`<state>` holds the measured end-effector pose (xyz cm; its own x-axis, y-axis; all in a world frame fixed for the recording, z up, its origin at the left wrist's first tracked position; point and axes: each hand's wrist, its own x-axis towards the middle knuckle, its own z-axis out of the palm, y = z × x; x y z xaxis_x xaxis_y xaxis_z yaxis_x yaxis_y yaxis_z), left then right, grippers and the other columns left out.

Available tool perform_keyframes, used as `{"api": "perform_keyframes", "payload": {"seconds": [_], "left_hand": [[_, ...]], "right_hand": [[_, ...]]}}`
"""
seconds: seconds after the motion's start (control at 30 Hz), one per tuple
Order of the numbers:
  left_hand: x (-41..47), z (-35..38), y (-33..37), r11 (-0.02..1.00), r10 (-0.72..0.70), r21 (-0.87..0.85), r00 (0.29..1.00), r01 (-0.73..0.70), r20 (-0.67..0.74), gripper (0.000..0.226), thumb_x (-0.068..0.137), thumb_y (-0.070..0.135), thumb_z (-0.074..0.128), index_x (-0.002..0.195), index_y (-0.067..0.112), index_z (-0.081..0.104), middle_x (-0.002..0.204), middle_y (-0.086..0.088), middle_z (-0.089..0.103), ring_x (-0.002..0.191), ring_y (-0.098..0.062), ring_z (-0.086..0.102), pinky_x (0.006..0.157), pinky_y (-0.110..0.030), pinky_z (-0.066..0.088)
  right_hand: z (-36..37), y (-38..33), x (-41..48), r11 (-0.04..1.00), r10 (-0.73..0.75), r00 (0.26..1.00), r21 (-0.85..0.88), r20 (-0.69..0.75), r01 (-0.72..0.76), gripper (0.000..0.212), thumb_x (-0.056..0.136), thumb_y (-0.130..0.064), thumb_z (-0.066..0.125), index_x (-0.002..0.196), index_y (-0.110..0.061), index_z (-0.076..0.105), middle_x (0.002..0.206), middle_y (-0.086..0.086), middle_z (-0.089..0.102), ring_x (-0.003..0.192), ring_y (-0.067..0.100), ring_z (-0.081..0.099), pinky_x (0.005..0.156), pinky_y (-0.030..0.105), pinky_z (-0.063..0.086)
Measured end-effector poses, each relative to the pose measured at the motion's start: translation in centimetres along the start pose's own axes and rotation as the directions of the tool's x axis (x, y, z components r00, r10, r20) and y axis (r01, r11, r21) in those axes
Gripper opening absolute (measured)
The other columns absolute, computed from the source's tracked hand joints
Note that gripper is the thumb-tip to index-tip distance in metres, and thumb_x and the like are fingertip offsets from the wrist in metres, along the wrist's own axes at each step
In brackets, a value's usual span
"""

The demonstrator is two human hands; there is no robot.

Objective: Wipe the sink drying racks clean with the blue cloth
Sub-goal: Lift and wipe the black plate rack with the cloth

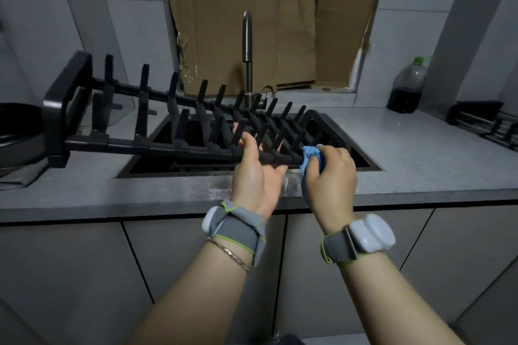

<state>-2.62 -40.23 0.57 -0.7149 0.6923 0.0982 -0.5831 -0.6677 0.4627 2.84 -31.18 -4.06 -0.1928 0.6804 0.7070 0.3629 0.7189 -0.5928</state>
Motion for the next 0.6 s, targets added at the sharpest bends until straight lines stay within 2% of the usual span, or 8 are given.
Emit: {"api": "perform_keyframes", "payload": {"seconds": [0.1,0.2,0.27,0.33,0.4,0.47,0.53,0.6], "left_hand": [[0.5,-0.3,-0.4,0.997,-0.017,0.080,0.999,0.014,0.037,0.024,0.101,0.035,0.032,0.092,0.029,0.054,0.090,0.001,0.062,0.095,-0.019,0.059,0.096,-0.043,0.044],[1.0,-0.7,-0.8,0.980,-0.094,0.179,0.995,0.090,0.017,0.036,0.098,0.041,0.036,0.110,0.011,0.055,0.093,-0.009,0.063,0.088,-0.018,0.062,0.081,-0.031,0.055],[1.2,-0.8,-0.6,0.983,-0.097,0.158,0.995,0.092,0.021,0.044,0.098,0.042,0.035,0.124,0.011,0.051,0.105,-0.014,0.064,0.098,-0.023,0.062,0.093,-0.037,0.051],[1.2,-1.0,-0.4,0.989,-0.088,0.122,0.994,0.081,0.059,0.039,0.098,0.043,0.033,0.117,0.016,0.053,0.102,-0.010,0.068,0.102,-0.025,0.061,0.105,-0.049,0.039],[0.9,-1.1,-0.1,0.993,-0.069,0.097,0.994,0.061,0.085,0.034,0.098,0.042,0.032,0.104,0.016,0.054,0.083,0.000,0.073,0.097,-0.020,0.062,0.108,-0.053,0.034],[0.5,-1.0,0.0,0.992,-0.039,0.124,0.996,0.028,0.085,0.031,0.098,0.041,0.031,0.097,0.019,0.053,0.072,0.009,0.073,0.093,-0.016,0.062,0.109,-0.055,0.032],[0.4,-1.0,-0.1,0.992,-0.033,0.123,0.994,0.020,0.105,0.030,0.098,0.042,0.029,0.101,0.022,0.052,0.075,0.011,0.073,0.096,-0.015,0.062,0.109,-0.055,0.032],[0.5,-1.1,-0.4,0.996,-0.034,0.090,0.991,0.023,0.126,0.034,0.099,0.041,0.026,0.112,0.021,0.050,0.081,0.011,0.073,0.100,-0.016,0.060,0.109,-0.053,0.033]], "right_hand": [[0.1,-1.7,-1.2,0.983,-0.146,0.987,0.101,-0.074,0.153,0.020,0.080,-0.006,0.051,0.090,0.000,0.068,0.085,0.016,0.064,0.078,0.035,0.059,0.070,0.028,0.040],[-0.2,-3.8,-1.9,0.931,-0.297,0.950,0.193,-0.096,0.310,0.024,0.077,-0.008,0.047,0.087,-0.001,0.068,0.084,0.011,0.066,0.078,0.023,0.056,0.074,0.020,0.039],[-0.7,-3.5,-1.1,0.914,-0.343,0.935,0.197,-0.087,0.354,0.026,0.076,-0.006,0.046,0.088,-0.001,0.067,0.085,0.011,0.067,0.080,0.021,0.055,0.076,0.018,0.037],[-1.2,-2.1,-0.2,0.923,-0.353,0.933,0.136,-0.072,0.359,0.027,0.077,-0.007,0.045,0.090,0.001,0.067,0.085,0.013,0.066,0.080,0.025,0.056,0.075,0.019,0.038],[-1.6,-0.2,0.4,0.953,-0.286,0.954,0.080,-0.088,0.293,0.025,0.077,-0.004,0.047,0.089,0.002,0.067,0.085,0.016,0.063,0.080,0.027,0.056,0.073,0.023,0.039],[-2.0,1.5,0.7,0.989,-0.123,0.986,0.066,-0.116,0.131,0.023,0.075,0.001,0.051,0.091,0.003,0.067,0.087,0.020,0.061,0.082,0.035,0.057,0.072,0.026,0.038],[-2.1,2.5,0.8,0.998,0.006,0.993,0.067,-0.114,0.002,0.025,0.079,-0.005,0.051,0.098,0.002,0.066,0.093,0.018,0.058,0.088,0.036,0.054,0.076,0.028,0.034],[-1.8,2.3,0.5,0.991,0.099,0.992,0.098,-0.079,-0.091,0.023,0.084,-0.010,0.052,0.104,-0.004,0.062,0.100,0.008,0.048,0.096,0.028,0.044,0.082,0.028,0.031]]}}
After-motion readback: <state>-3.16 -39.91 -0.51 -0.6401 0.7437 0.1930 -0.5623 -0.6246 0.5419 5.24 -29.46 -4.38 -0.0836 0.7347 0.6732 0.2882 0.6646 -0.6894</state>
